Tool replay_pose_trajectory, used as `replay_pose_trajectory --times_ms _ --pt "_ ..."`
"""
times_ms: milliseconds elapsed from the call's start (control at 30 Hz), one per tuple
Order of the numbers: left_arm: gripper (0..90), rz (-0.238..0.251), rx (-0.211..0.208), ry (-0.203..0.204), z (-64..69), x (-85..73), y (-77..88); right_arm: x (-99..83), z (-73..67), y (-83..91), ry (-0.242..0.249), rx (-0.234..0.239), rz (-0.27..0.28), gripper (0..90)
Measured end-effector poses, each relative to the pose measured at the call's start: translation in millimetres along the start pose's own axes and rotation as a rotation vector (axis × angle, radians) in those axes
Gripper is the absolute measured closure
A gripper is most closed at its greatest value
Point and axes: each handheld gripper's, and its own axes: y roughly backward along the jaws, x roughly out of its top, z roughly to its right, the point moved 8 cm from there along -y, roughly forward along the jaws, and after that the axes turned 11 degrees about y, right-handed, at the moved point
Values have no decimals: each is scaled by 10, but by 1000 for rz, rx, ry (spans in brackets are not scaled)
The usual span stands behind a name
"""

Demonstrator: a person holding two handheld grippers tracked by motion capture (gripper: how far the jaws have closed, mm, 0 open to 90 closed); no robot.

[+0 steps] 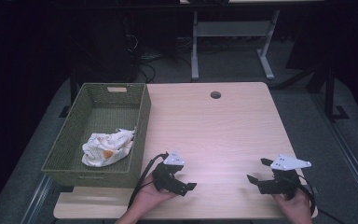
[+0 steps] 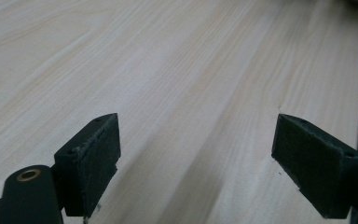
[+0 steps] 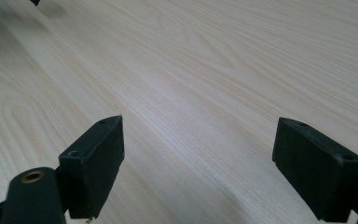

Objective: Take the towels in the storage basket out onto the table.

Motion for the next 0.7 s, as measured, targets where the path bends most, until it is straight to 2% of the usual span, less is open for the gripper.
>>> replay_pose_trajectory --times_ms 133,200,233,333,433,467,567,700 --pt "147 -32 -12 14 -5 15 -17 5 26 2 -1 -7 4 162" --pt "149 -52 22 -2 -45 80 15 11 22 20 -11 -7 8 163" --pt "155 -45 24 7 -48 119 28 11 20 20 -12 -4 4 162" --pt "155 -52 5 10 -57 234 112 15 21 11 0 -5 -2 163" --pt "156 -32 -45 49 -49 365 226 23 14 7 -7 2 -2 162" --pt "155 -32 -45 49 -49 365 226 23 14 7 -7 2 -2 162" --pt "155 -8 -98 53 -68 528 414 33 11 3 -9 5 0 162" --pt "155 -10 -113 67 -111 621 528 35 2 -7 -5 7 -4 162"
